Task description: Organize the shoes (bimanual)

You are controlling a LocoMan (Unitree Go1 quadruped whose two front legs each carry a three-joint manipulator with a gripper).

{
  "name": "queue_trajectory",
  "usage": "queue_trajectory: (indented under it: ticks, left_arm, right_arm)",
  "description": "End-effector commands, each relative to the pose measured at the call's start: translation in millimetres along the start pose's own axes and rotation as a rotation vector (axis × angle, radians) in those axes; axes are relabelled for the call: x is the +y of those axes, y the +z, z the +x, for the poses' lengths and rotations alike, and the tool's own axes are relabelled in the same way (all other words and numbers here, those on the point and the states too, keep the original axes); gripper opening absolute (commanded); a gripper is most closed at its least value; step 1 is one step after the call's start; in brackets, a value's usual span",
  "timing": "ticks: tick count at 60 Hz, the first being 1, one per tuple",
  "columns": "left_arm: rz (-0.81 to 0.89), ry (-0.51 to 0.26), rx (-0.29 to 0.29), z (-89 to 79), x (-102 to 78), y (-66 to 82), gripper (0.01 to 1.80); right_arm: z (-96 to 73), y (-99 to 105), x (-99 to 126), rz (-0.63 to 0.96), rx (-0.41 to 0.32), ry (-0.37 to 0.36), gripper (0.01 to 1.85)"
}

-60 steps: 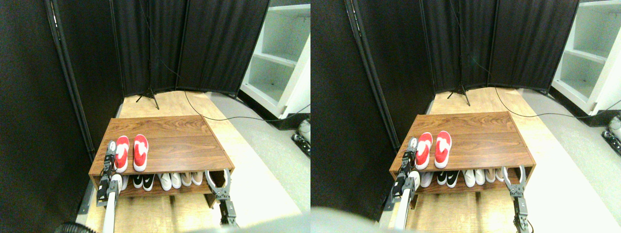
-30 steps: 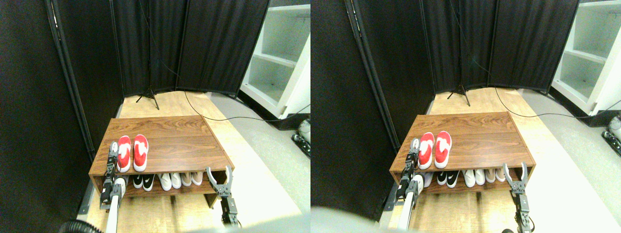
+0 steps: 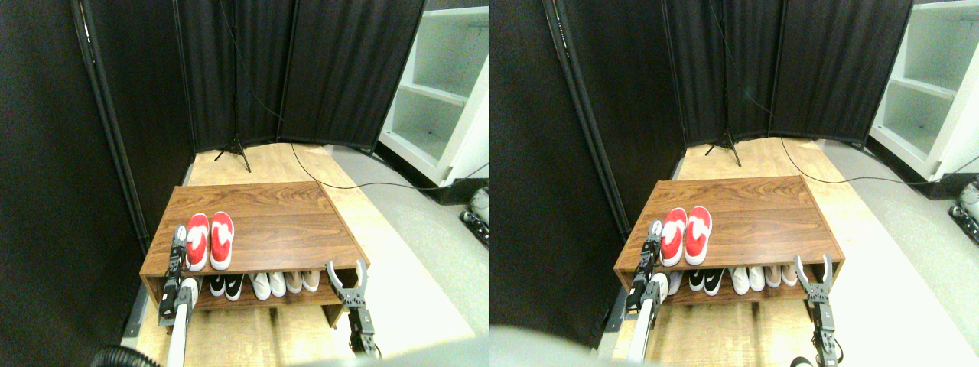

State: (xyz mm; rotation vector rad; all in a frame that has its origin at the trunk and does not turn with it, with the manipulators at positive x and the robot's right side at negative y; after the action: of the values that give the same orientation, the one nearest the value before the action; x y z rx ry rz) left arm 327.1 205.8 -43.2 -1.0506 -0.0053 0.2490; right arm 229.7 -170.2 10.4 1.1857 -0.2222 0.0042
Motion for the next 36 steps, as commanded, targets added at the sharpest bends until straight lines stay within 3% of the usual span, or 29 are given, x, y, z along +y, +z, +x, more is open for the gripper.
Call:
queue_trajectory:
  ticks: [1,11,36]
  left_arm:
    - [0.003,-0.036,0.0,3.2,-6.0,0.3,0.01]
    - [0.017,-0.037,-0.006,7.6,-3.6,0.9,0.01]
    - [-0.045,-0.033,0.006,3.9,-14.3,-17.4,0.01]
  right_arm:
    - [1.4,0.6,0.6,0.016,-0.008,0.021,0.46]
    - [1.9,2.9,-0.5,0.004,-0.008,0.031,0.47]
    - [5.5,4.4,2.4,0.009,-0.011,0.048,0.47]
